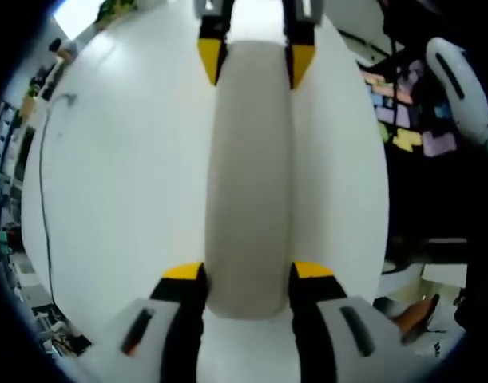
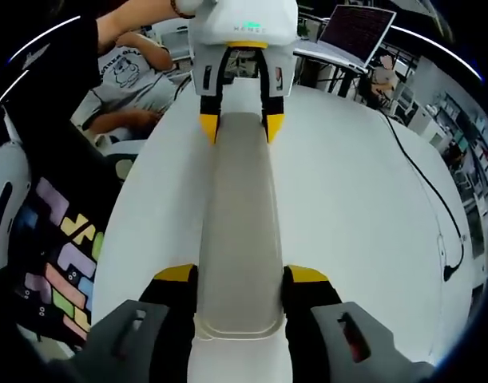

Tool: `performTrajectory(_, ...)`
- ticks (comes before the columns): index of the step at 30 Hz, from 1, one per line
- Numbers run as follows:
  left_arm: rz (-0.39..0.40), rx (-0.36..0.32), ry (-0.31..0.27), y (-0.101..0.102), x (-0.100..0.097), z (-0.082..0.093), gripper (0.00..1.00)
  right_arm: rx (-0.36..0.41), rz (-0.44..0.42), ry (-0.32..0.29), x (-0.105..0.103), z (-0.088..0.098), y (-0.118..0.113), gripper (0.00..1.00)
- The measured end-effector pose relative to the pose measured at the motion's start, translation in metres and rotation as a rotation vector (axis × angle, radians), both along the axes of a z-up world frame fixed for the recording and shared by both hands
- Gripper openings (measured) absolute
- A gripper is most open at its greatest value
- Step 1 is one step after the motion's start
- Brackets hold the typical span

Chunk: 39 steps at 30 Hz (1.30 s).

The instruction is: Arrange the utensils inside the cutlery case until each visible utensil rests in its matching compartment.

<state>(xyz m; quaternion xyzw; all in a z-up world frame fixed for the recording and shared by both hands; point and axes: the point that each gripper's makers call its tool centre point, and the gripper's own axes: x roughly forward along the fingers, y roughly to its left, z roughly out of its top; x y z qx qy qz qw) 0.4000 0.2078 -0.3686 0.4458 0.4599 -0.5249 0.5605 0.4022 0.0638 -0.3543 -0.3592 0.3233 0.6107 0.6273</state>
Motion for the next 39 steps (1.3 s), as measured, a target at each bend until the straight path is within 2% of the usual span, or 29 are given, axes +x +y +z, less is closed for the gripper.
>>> performTrajectory(5,-0.032,-0.012,-0.018,-0.020,0.016,0.003,0.43,-0.004,-0.028,-0.019,0.011,0.003,-0.016,0.43)
performTrajectory(9,-0.053,-0.046,-0.035,-0.045,0.031,0.000,0.43,-0.043,-0.042,-0.043,0.025,0.007,-0.040,0.43)
performTrajectory(11,-0.059,-0.049,-0.023,-0.054,0.033,-0.002,0.43,-0.049,-0.054,-0.035,0.028,0.008,-0.050,0.43)
performTrajectory(13,-0.072,-0.062,-0.023,-0.067,0.039,-0.002,0.43,-0.064,-0.063,-0.038,0.030,0.007,-0.061,0.43)
performTrajectory(21,-0.098,-0.070,-0.020,-0.099,0.053,-0.003,0.43,-0.105,-0.089,-0.034,0.046,-0.002,-0.094,0.43)
performTrajectory(28,-0.106,-0.084,-0.027,-0.117,0.062,-0.001,0.43,-0.180,-0.086,-0.042,0.052,-0.010,-0.111,0.43)
performTrajectory(39,-0.102,-0.085,-0.015,-0.116,0.068,-0.001,0.43,-0.210,-0.095,-0.024,0.060,-0.017,-0.112,0.43)
